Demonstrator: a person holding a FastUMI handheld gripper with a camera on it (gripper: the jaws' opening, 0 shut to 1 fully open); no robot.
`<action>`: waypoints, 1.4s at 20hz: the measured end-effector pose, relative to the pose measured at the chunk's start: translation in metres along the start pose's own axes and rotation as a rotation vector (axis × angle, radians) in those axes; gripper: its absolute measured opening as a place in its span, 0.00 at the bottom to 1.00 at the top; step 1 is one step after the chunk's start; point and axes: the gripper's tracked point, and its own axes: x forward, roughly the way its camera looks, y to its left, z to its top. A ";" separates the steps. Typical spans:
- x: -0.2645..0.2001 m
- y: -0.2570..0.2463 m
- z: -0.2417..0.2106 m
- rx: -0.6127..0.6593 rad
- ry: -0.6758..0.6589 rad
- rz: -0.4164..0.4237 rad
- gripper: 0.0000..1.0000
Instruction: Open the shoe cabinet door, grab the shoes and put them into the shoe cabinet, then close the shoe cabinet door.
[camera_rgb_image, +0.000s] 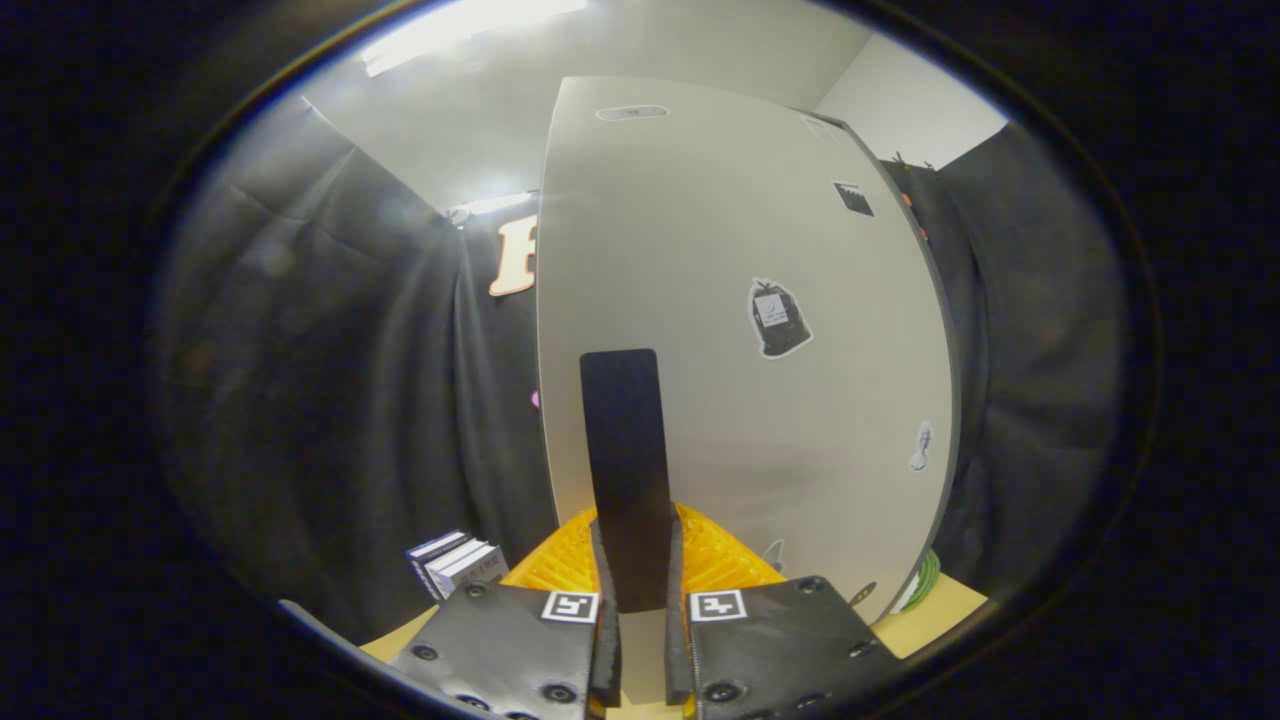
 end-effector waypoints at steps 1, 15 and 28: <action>-0.006 -0.002 0.001 -0.001 0.002 0.011 0.19; -0.093 -0.054 0.015 0.007 0.027 0.096 0.19; -0.149 -0.129 0.029 0.024 0.020 0.025 0.18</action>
